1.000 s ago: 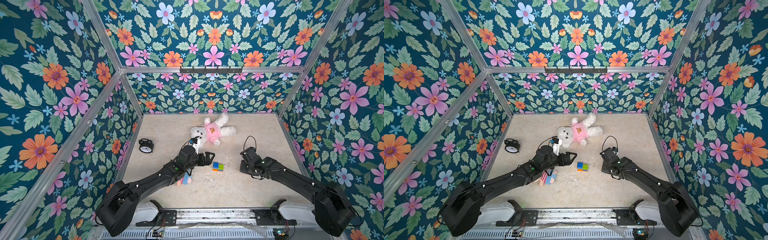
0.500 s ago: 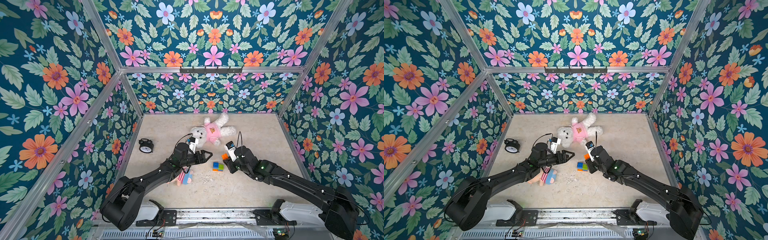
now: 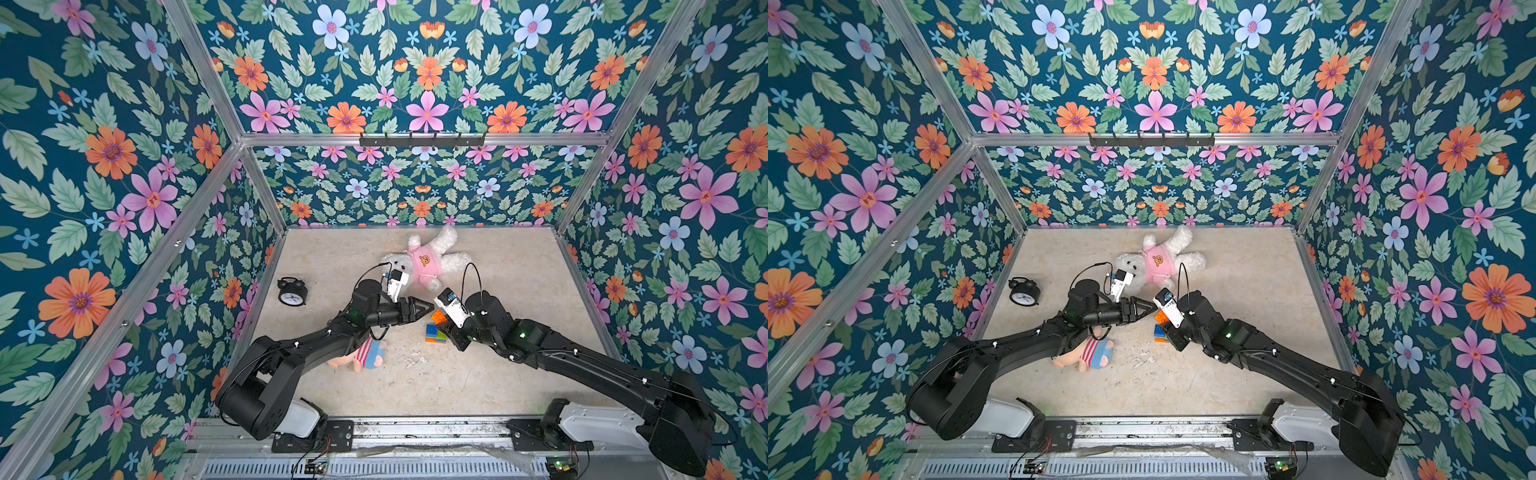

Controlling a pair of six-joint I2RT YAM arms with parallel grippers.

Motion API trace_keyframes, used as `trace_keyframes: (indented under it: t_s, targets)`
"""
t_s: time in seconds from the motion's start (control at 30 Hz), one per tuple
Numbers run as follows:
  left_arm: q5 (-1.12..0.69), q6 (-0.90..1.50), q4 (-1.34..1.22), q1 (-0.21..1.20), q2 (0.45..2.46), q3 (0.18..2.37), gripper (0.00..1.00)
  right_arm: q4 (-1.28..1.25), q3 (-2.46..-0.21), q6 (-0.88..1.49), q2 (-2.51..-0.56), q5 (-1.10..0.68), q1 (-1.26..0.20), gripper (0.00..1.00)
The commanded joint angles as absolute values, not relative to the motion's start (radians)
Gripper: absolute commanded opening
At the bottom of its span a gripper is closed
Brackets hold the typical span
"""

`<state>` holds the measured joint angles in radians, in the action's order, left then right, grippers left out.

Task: Assemble the number 5 with lego
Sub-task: Assemble the lego brick with the lego brick.

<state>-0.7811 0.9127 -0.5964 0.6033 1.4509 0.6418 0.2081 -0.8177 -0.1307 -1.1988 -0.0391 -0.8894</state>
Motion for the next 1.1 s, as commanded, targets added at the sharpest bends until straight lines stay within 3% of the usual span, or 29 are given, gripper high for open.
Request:
trace_keyframes:
  t_s: [0.0, 0.27, 0.8, 0.97, 1.07]
  targets:
    - [-0.825, 0.91, -0.635, 0.61, 1.456, 0.653, 0.6, 0.186, -0.831, -0.157, -1.206, -0.063, -0.893, 0.28]
    - [-0.863, 0.898, -0.629, 0.627, 1.468, 0.657, 0.5, 0.193, -0.847, -0.178, -1.234, -0.067, -0.894, 0.28]
    - [-0.862, 0.895, -0.622, 0.629, 1.441, 0.626, 0.08, 0.201, -0.88, -0.16, -1.273, -0.055, -0.894, 0.3]
    - [-0.774, 0.917, -0.66, 0.627, 1.388, 0.595, 0.0, 0.155, -0.873, 0.004, -1.2, -0.039, -0.893, 0.56]
    - [-0.694, 0.969, -0.751, 0.627, 1.348, 0.55, 0.0, 0.07, -0.829, 0.224, -1.123, -0.076, -0.826, 0.64]
